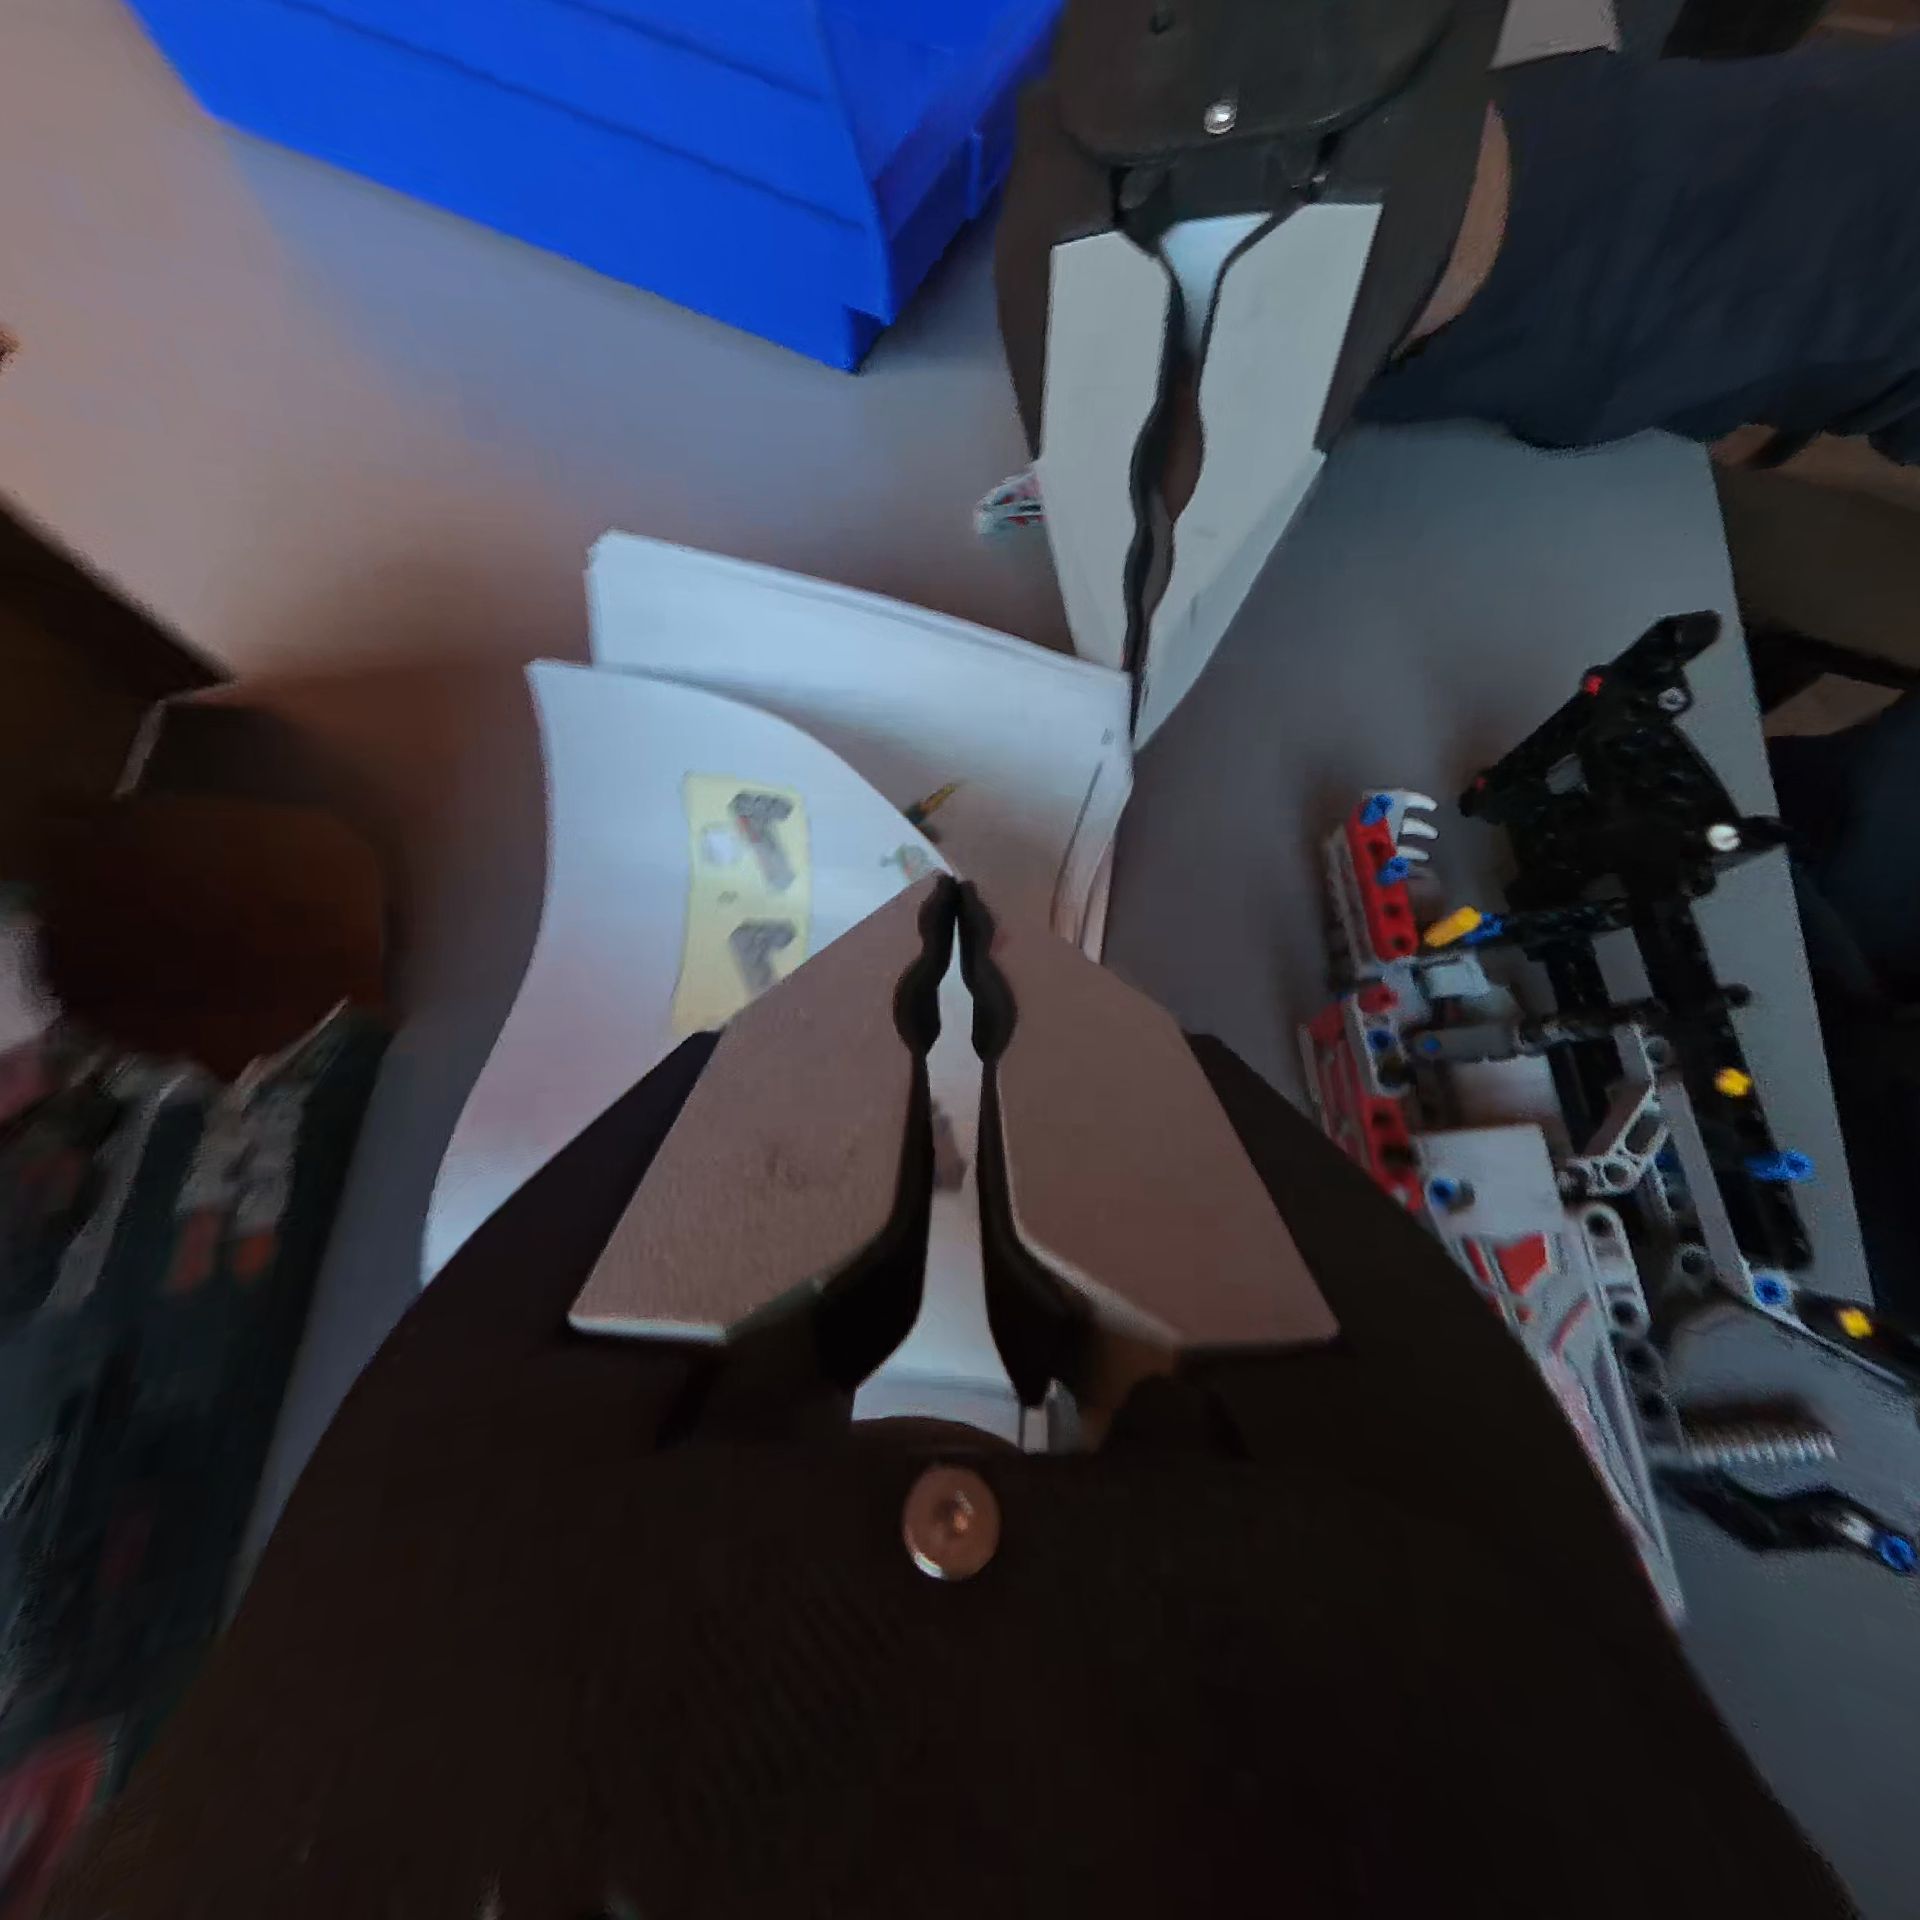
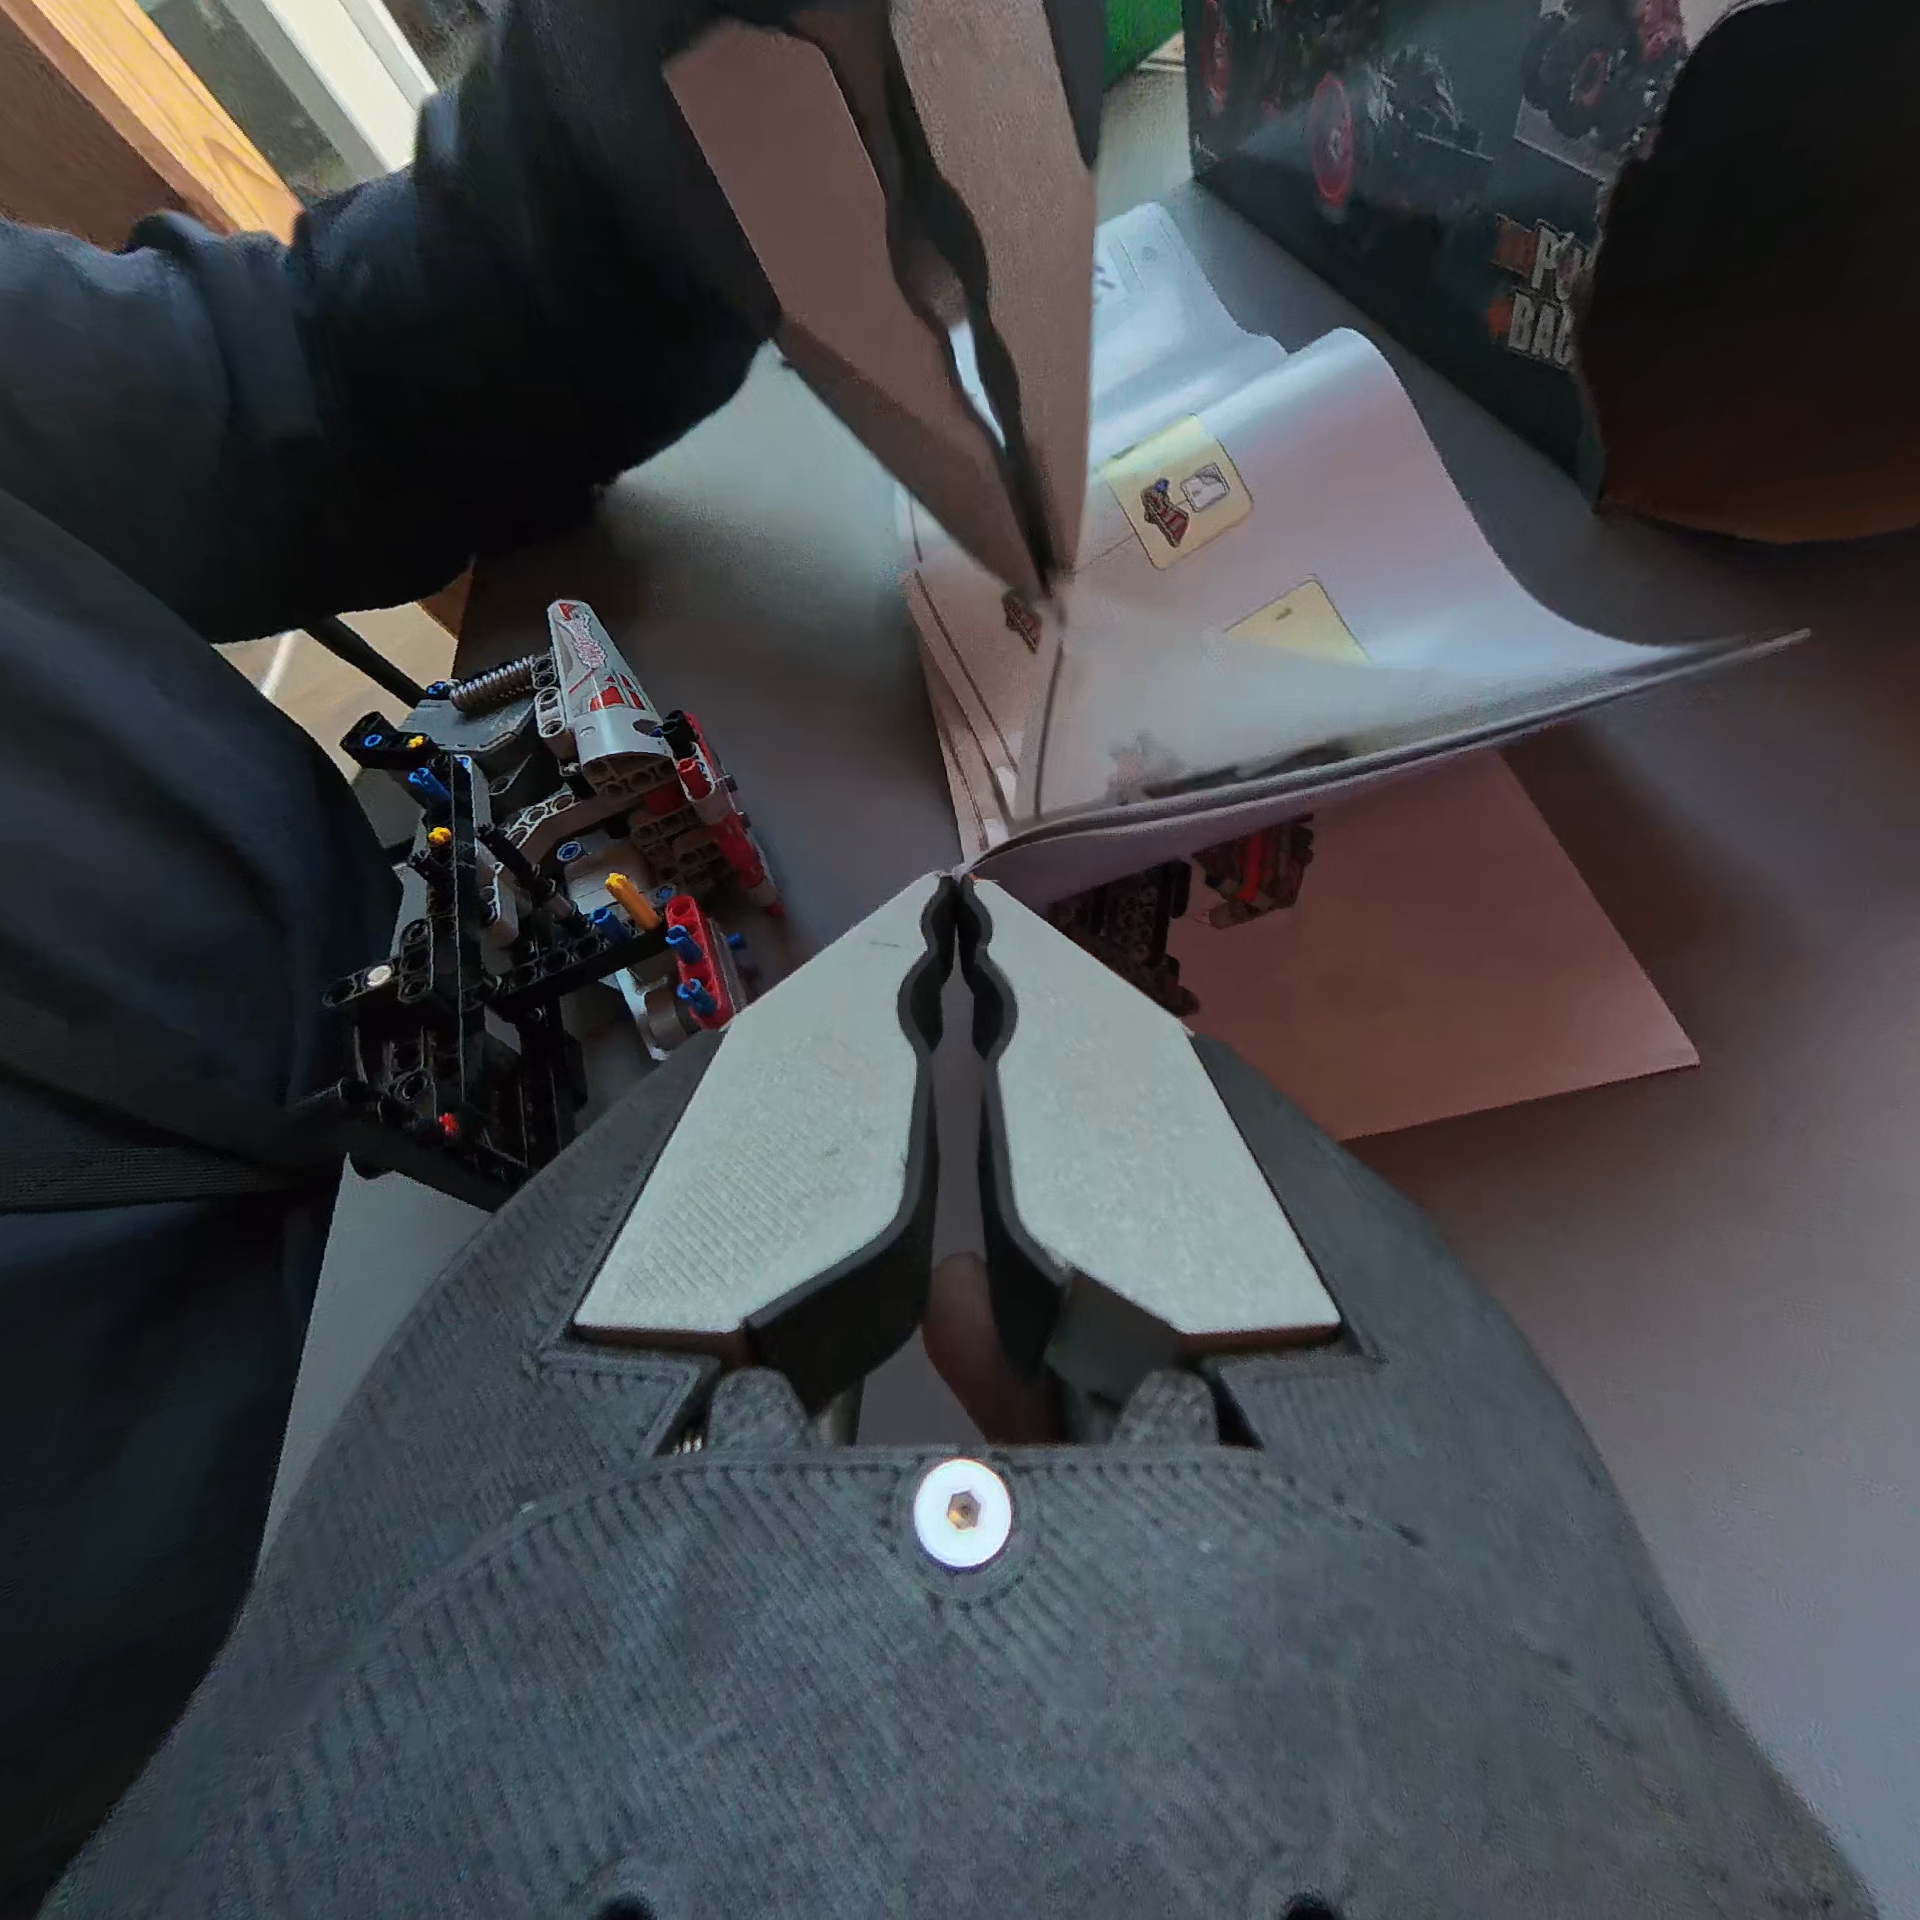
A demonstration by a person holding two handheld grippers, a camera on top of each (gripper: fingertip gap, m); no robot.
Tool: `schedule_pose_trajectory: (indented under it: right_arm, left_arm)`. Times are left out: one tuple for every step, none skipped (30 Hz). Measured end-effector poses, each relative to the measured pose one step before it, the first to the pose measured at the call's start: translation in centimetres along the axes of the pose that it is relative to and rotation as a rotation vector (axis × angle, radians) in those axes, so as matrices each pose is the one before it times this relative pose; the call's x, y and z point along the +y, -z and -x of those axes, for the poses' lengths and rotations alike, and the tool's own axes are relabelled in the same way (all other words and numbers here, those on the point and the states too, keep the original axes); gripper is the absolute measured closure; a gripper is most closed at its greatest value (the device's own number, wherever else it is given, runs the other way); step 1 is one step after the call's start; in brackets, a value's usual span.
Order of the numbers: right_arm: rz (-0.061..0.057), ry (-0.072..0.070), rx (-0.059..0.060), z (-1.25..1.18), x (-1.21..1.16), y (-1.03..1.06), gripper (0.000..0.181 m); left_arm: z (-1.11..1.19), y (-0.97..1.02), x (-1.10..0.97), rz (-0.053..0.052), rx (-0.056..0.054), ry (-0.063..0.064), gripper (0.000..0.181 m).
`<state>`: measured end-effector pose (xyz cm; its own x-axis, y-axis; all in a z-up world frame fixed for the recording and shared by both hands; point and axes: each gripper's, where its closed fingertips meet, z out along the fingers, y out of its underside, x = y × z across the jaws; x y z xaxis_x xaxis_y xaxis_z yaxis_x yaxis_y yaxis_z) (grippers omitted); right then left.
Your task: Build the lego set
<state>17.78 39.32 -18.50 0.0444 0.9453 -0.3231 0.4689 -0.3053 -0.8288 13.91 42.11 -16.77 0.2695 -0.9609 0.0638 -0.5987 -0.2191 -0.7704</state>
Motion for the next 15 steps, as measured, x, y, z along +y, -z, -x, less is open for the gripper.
schedule_pose_trajectory:
  right_arm:
    - [0.0034, -0.011, 0.0007, -0.106, 0.085, 0.085, 0.181]
    - [0.0048, -0.0097, 0.0002, -0.098, 0.116, 0.044, 0.181]
    - [0.0088, -0.0076, -0.0019, -0.053, 0.178, 0.0, 0.181]
    - [0.0092, -0.0054, -0.0001, -0.059, 0.16, -0.04, 0.181]
    - [0.0057, -0.0019, 0.0006, -0.031, 0.115, -0.062, 0.181]
    - [0.0049, 0.0, -0.0009, 0.015, 0.079, -0.075, 0.181]
    - [0.0056, -0.0003, -0.0005, 0.017, 0.105, -0.067, 0.181]
    - [0.0056, -0.0012, 0.0009, -0.011, 0.089, -0.06, 0.181]
    - [0.0046, -0.0013, 0.002, -0.036, 0.087, -0.04, 0.181]
    - [0.0023, -0.0001, 0.0009, -0.016, 0.067, -0.005, 0.181]
    - [0.0, 0.0003, -0.0008, 0.003, 0.024, 0.021, 0.181]
    - [0.0009, -0.0011, 0.0009, -0.045, 0.047, 0.03, 0.181]
    - [0.0035, -0.0028, 0.0007, -0.057, 0.098, 0.049, 0.181]
    - [0.0031, -0.0033, -0.0015, -0.048, 0.108, 0.069, 0.181]
    - [-0.0019, -0.0043, -0.0017, -0.038, 0.022, 0.068, 0.181]
  left_arm:
    - [0.581, 1.483, 0.478, -0.0066, -0.0449, 0.0264, 0.181]
    - [0.691, 1.61, 0.624, -0.0063, -0.048, 0.0294, 0.181]
    - [0.795, 1.698, 0.737, -0.0082, -0.0545, 0.0281, 0.181]
    - [0.86, 1.699, 0.867, -0.0066, -0.0553, 0.0302, 0.181]
    - [0.922, 1.687, 0.89, -0.0092, -0.0533, 0.0358, 0.181]
    - [0.902, 1.621, 0.847, -0.0149, -0.0463, 0.037, 0.181]
    - [0.924, 1.52, 0.86, -0.0148, -0.042, 0.037, 0.181]
    - [1.071, 1.377, 0.939, -0.0094, -0.0459, 0.0376, 0.181]
    - [1.224, 1.205, 1.019, -0.0017, -0.0517, 0.0352, 0.181]
    - [1.207, 1.014, 1.042, 0.0023, -0.0489, 0.0305, 0.181]
    - [1.076, 0.825, 1.002, 0.0024, -0.0415, 0.0313, 0.181]
    - [0.937, 0.648, 0.908, 0.0015, -0.0345, 0.0315, 0.181]
    - [0.713, 0.475, 0.837, 0.002, -0.0238, 0.0259, 0.181]
    - [0.421, 0.343, 0.88, 0.0092, -0.0109, 0.022, 0.181]
    - [0.298, 0.263, 0.832, 0.0126, -0.0091, 0.0178, 0.181]
